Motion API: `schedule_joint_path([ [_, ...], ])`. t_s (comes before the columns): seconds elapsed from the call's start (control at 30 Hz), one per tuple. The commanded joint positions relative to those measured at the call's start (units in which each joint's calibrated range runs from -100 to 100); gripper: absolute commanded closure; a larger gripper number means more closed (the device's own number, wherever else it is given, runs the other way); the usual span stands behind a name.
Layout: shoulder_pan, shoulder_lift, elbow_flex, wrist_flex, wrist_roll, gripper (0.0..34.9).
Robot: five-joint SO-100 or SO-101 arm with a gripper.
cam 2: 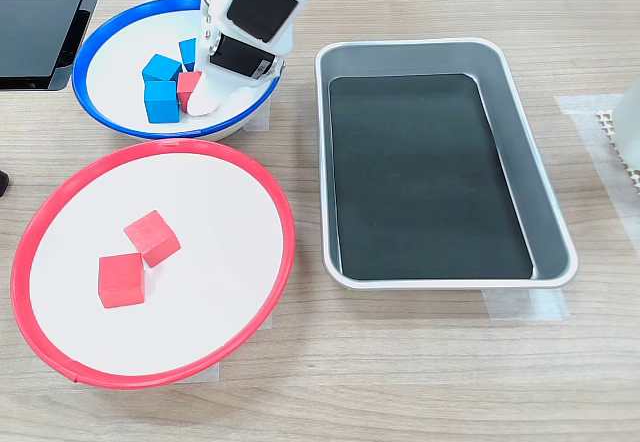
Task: Relocate any red block in the blue dish to the red dish, correcting any misplacement.
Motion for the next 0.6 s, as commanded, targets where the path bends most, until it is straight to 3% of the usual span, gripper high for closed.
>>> schedule_joint_path([
  [0.0, -0.2, -0.8, -1.1, -0.5, 0.0, 29.8],
  [0.17, -0.5, -1.5, -0.6, -0.5, -0.1, 34.4],
  [0.57, -1.6, -10.2, 3.0, 2.8, -2.2, 34.6],
])
